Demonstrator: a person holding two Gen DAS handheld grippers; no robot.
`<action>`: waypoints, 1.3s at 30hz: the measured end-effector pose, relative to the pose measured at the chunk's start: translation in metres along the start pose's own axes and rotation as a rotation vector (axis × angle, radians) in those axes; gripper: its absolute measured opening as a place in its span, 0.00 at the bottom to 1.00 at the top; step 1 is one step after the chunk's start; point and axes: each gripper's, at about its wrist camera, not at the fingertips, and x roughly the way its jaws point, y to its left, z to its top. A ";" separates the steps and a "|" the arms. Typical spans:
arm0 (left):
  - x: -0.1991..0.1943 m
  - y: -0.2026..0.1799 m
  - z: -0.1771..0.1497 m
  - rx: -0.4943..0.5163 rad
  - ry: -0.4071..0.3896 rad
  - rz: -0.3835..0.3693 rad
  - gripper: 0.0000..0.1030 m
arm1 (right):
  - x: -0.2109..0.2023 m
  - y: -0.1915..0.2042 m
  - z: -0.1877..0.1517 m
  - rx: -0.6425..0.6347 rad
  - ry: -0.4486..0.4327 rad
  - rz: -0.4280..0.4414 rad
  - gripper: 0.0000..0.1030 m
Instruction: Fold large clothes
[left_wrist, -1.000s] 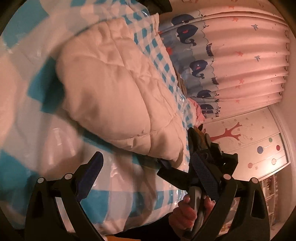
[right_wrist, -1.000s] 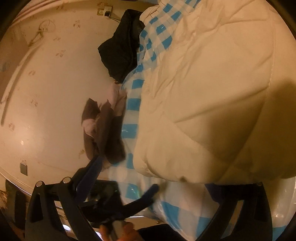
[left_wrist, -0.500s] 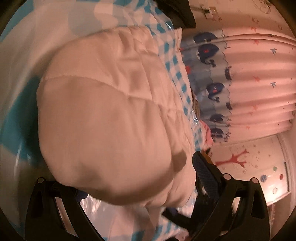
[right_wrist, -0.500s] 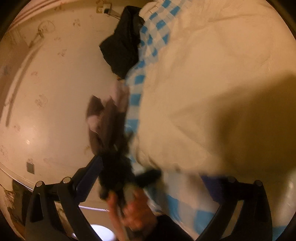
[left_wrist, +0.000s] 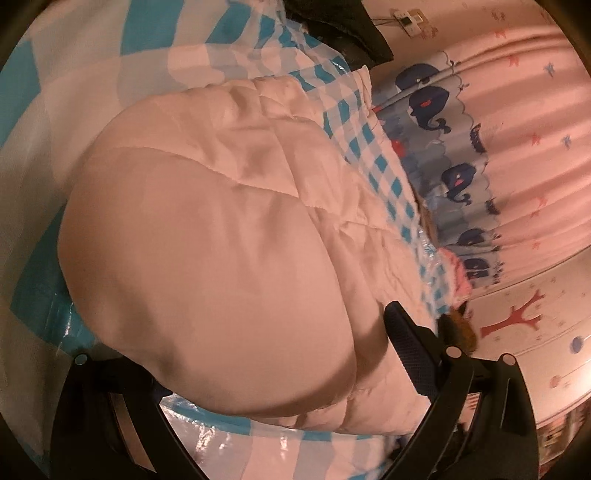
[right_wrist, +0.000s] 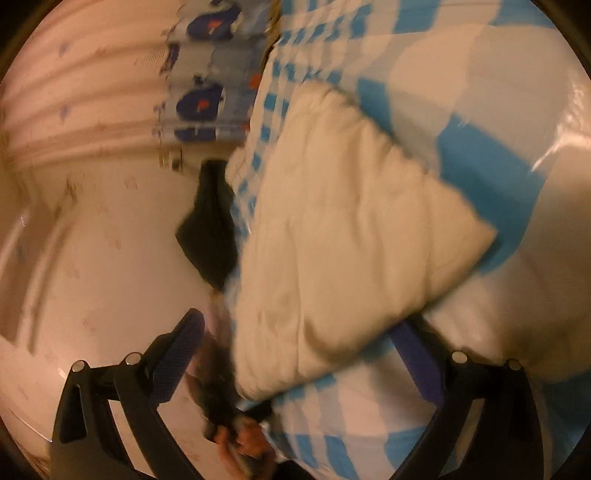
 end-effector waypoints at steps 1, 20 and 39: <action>0.000 0.000 0.000 0.008 -0.002 0.009 0.90 | 0.000 -0.001 0.001 0.011 -0.012 0.007 0.93; 0.002 0.024 0.010 -0.111 0.001 -0.039 0.90 | 0.003 0.019 0.001 -0.114 -0.058 -0.124 0.93; -0.003 -0.010 0.004 0.143 0.021 -0.019 0.39 | -0.026 0.047 0.023 -0.210 -0.043 -0.111 0.17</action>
